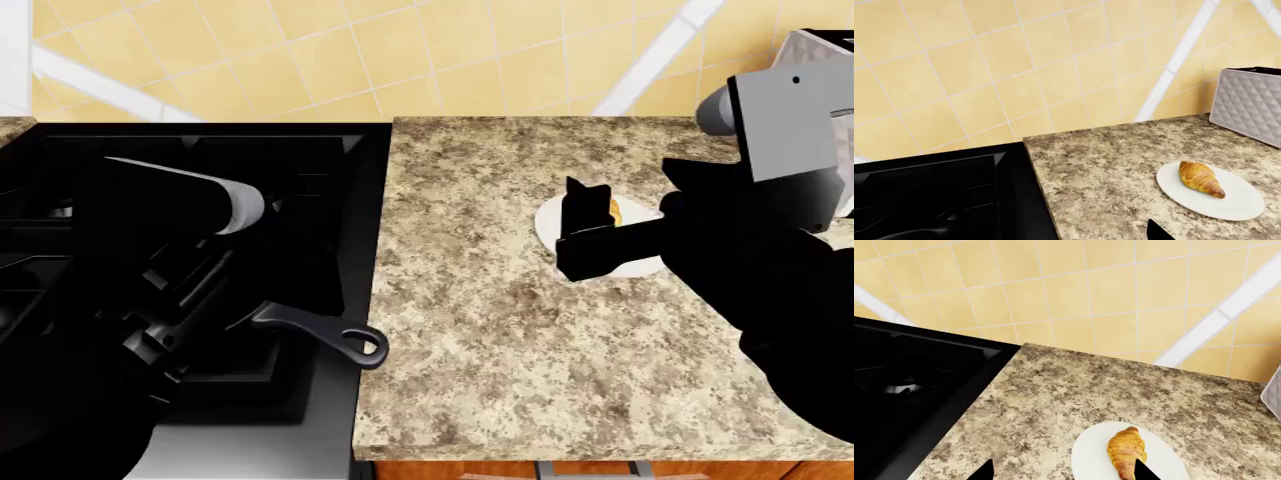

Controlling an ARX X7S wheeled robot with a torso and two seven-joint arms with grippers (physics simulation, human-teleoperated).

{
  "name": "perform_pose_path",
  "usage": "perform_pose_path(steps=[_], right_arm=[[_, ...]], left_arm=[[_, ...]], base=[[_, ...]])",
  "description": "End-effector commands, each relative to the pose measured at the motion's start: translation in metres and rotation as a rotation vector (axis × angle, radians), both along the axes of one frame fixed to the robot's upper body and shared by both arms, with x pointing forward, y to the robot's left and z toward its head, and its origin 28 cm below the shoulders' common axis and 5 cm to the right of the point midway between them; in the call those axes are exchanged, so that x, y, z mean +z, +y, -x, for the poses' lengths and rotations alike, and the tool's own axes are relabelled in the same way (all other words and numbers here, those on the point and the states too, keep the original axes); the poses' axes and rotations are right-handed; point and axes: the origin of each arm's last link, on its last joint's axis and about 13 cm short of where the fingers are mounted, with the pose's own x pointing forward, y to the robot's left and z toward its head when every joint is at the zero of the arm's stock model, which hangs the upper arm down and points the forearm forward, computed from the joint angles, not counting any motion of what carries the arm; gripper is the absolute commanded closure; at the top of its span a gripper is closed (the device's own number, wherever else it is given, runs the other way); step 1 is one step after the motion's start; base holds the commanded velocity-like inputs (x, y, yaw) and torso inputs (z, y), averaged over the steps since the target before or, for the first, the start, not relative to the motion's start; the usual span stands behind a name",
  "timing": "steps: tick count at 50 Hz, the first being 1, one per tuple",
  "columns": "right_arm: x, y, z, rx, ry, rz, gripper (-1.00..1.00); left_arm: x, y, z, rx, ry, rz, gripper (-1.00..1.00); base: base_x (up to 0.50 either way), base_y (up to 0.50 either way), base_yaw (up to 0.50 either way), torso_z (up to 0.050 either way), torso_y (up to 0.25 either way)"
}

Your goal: Pick the croissant and place it on the pan. Then turn on the stove to warm the croissant.

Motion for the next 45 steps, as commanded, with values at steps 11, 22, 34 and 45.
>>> perform_pose_path(steps=[11, 22, 34, 45], right_arm=[[0.014, -0.001, -0.021, -0.073, 0.056, -0.001, -1.0], [0.014, 0.0, -0.041, -0.108, 0.046, 0.01, -1.0], [0.0, -0.005, -0.061, -0.101, 0.086, -0.002, -1.0], [-0.014, -0.011, -0.073, -0.12, 0.121, -0.007, -1.0]], left_arm=[[0.011, 0.0, 0.009, -0.002, -0.048, 0.012, -1.0], [0.014, 0.002, 0.006, -0.008, -0.071, 0.017, -1.0], [0.013, 0.002, 0.006, 0.013, -0.075, -0.001, -1.0], [0.014, 0.003, 0.006, 0.011, -0.096, -0.023, -1.0]], base=[[0.0, 0.0, 0.0, 0.0, 0.0], [0.0, 0.0, 0.0, 0.0, 0.0], [0.0, 0.0, 0.0, 0.0, 0.0], [0.0, 0.0, 0.0, 0.0, 0.0]])
